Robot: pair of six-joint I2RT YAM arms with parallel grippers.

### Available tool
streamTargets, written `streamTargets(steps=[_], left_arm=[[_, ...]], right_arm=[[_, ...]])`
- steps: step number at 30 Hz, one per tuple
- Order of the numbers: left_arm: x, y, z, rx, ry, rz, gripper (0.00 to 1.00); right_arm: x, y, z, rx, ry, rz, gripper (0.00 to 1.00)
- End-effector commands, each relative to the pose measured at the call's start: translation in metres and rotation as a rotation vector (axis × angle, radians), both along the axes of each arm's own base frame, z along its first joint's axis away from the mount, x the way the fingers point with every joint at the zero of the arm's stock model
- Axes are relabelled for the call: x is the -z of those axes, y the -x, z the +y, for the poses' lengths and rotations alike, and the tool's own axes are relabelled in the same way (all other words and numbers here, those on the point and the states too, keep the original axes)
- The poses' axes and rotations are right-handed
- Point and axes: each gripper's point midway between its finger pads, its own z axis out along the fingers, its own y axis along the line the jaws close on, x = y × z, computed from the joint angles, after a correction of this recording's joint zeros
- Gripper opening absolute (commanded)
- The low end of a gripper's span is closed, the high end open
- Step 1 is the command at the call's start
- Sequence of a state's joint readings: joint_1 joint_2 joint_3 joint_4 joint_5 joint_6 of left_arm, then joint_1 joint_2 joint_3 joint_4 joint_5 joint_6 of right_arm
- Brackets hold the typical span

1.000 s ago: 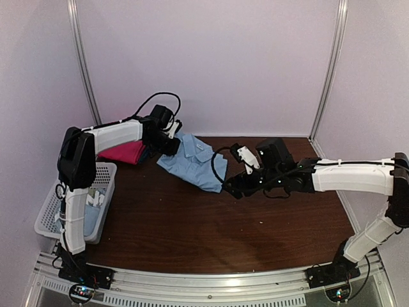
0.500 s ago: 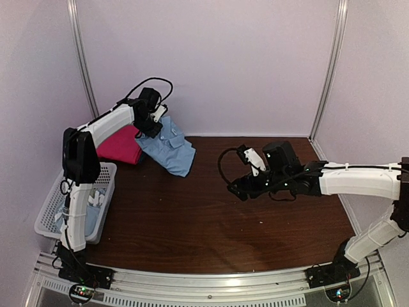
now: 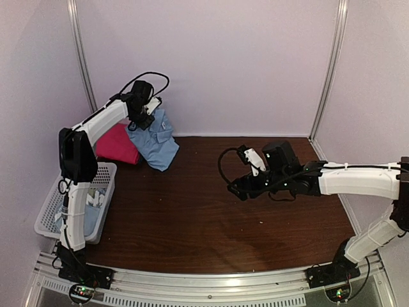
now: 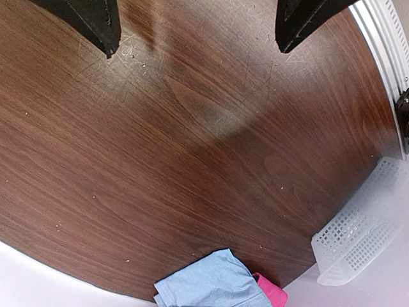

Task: Fold and stack the mixed laundry pile
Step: Place the square-folded shirt at the corner of the board.

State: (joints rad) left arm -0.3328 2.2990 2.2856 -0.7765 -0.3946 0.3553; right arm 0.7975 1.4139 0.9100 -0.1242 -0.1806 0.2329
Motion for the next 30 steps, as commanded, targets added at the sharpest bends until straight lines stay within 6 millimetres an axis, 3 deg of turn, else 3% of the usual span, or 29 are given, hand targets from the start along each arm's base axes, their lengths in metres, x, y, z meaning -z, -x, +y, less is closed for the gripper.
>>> streamTargets(steps=[1,12,20,25,30], left_arm=[[-0.074,-0.004,0.012,-0.007,0.004,-0.168,0.00],[-0.114,-0.001,0.024,-0.019,0.034,-0.253,0.00],[-0.131,-0.007,0.039,-0.034,0.097,-0.302,0.00],[-0.117,-0.014,0.057,-0.072,0.103,-0.285,0.00],[-0.093,-0.027,0.094,-0.145,0.103,-0.287,0.00]], right_arm=[[-0.003,-0.009,-0.001,0.027,0.003,-0.007,0.84],[0.001,-0.011,0.003,0.020,0.010,0.003,0.84],[0.005,-0.013,0.005,0.019,0.018,0.011,0.84],[0.008,-0.016,0.009,0.014,0.022,0.020,0.84],[0.014,-0.018,0.013,0.004,0.025,0.032,0.84]])
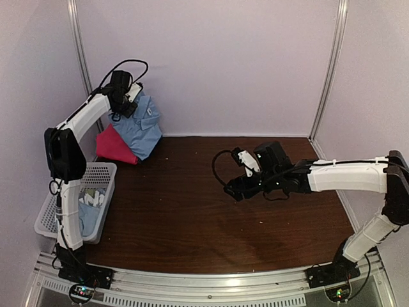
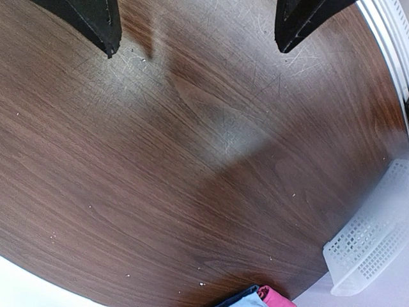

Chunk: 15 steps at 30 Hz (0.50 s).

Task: Fold and stack the mixed laundry pile
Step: Place the square-folded shirt at the corner of the board.

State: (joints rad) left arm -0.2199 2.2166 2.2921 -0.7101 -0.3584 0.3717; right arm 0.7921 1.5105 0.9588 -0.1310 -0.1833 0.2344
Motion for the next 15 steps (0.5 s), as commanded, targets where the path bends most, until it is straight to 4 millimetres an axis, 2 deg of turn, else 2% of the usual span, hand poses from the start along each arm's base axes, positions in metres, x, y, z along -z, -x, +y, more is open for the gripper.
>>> streamTargets(steps=[1,7,15], left_arm=[[-0.028,-0.017,0.039,-0.085,0.047,-0.149,0.00],[0.013,-0.034,0.063,-0.135,0.027,-0.118,0.00],[0.046,-0.052,0.099,-0.209,-0.031,-0.125,0.00]], right_arm=[[-0.005,-0.008,0.005,0.001,-0.010,-0.006,0.84],[0.003,-0.013,0.008,-0.002,-0.005,0.013,0.83],[0.018,-0.020,0.010,-0.005,0.002,0.051,0.83]])
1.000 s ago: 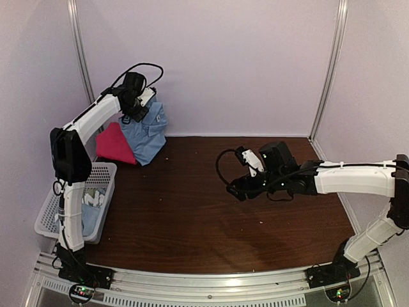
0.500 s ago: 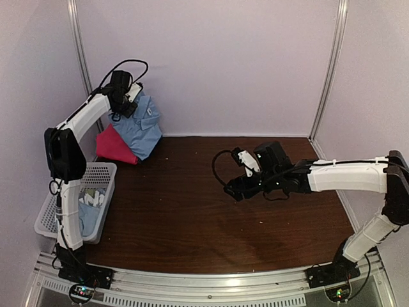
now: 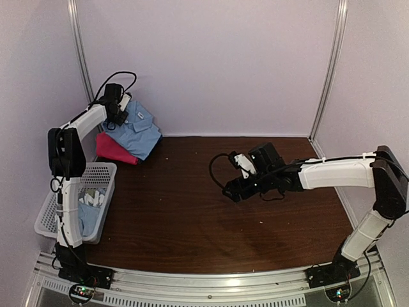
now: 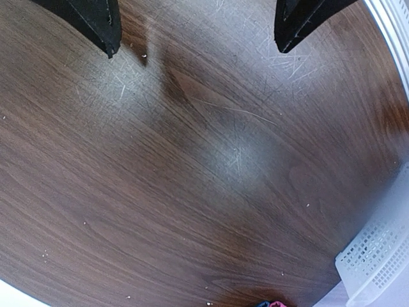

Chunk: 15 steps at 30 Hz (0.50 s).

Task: Fold and stack the mixed laundry pile
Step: Place the square-folded shirt at the corner of the board.

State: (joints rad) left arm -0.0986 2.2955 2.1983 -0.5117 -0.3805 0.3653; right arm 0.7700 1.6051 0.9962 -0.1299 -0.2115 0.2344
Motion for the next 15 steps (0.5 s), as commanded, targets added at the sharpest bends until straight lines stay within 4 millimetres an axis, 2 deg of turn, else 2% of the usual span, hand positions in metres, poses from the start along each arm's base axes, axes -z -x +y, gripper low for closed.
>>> streamTargets(steps=[1,6,10,11,13,15], left_arm=[[0.002,-0.020,0.030,-0.079,-0.047,-0.090,0.00],[0.045,-0.028,0.055,-0.126,-0.071,-0.045,0.01],[0.068,-0.027,0.075,-0.170,-0.089,-0.013,0.02],[0.070,-0.027,0.077,-0.180,-0.093,-0.015,0.08],[0.070,-0.026,0.094,-0.229,-0.096,-0.032,0.39],[0.067,-0.027,0.102,-0.258,-0.080,-0.052,0.52]], right_arm=[[-0.004,-0.010,0.006,-0.005,-0.023,0.002,0.83],[0.000,-0.013,0.007,-0.010,-0.021,0.018,0.82],[0.004,-0.016,0.006,-0.007,-0.015,0.030,0.82],[0.005,-0.017,0.006,-0.007,-0.015,0.033,0.82],[0.006,-0.019,0.006,-0.010,-0.018,0.040,0.82],[0.007,-0.019,0.008,-0.014,-0.019,0.045,0.82]])
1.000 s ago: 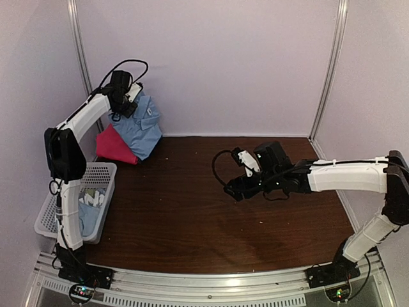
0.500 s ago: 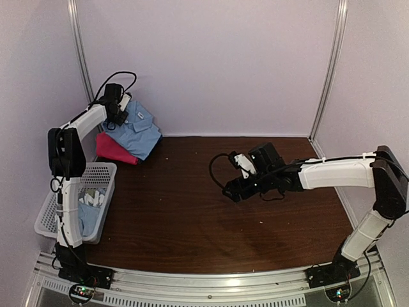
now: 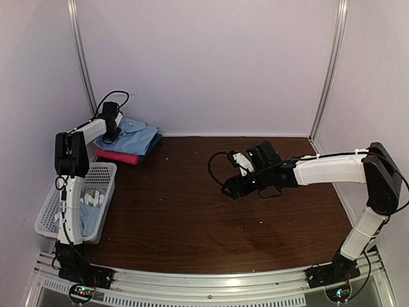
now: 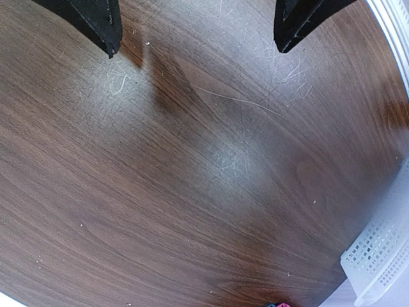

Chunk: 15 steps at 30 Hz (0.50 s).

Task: Fold and stack the mixed laundry pile
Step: Place the square-folded shirt at the corner of the board.

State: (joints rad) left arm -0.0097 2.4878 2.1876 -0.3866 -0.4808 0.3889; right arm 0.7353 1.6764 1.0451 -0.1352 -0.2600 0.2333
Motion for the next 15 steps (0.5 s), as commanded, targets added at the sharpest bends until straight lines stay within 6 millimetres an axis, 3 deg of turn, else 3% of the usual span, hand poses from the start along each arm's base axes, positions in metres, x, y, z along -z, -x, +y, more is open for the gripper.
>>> streamTargets(steps=[1,9,15], left_arm=[[-0.031,-0.010,0.034,-0.107,0.006,-0.148,0.54],[-0.011,-0.024,0.012,-0.011,0.230,-0.131,0.69],[-0.001,-0.014,-0.002,0.013,0.577,-0.108,0.85]], right_arm=[[-0.004,-0.005,0.006,-0.014,-0.016,0.005,0.82],[-0.001,-0.005,0.005,-0.013,-0.007,0.014,0.82],[0.001,-0.004,0.007,-0.022,-0.014,0.021,0.82]])
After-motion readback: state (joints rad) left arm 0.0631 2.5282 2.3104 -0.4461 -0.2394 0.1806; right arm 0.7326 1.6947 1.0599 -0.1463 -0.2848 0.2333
